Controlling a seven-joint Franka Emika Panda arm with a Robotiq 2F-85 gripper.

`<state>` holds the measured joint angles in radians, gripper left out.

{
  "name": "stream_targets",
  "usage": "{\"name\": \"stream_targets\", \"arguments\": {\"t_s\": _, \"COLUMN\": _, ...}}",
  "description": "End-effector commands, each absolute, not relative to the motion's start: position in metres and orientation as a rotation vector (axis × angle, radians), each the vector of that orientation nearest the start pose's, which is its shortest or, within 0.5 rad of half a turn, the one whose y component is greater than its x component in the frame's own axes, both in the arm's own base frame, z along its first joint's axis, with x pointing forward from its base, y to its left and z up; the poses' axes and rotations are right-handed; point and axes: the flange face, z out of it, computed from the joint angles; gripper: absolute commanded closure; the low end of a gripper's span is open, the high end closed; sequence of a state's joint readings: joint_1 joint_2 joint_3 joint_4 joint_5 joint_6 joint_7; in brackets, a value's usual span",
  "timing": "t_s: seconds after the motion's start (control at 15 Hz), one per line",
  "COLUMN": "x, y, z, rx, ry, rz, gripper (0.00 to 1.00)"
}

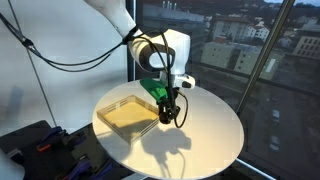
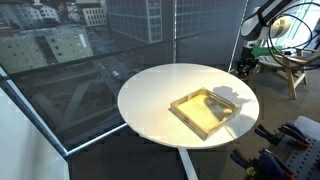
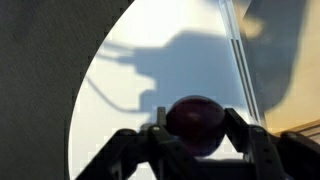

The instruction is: Put the plum plush toy on the tray

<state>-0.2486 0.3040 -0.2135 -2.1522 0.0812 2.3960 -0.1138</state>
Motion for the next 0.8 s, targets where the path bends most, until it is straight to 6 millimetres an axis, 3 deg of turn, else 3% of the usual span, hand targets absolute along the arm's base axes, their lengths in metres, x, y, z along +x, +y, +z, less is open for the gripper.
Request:
{"name": "stream_targets", "arguments": {"t_s": 0.0, "x": 0.502, "y": -0.236, "z": 0.268, "rx": -3.075, "ry": 0.638, "rz": 0.086, "gripper": 0.66}}
{"name": "stream_targets", "arguments": {"t_s": 0.73, "x": 0.509, "y": -0.196, "z": 0.276, "rx": -3.075, "ry": 0.596, "rz": 0.077, "gripper": 0.66}}
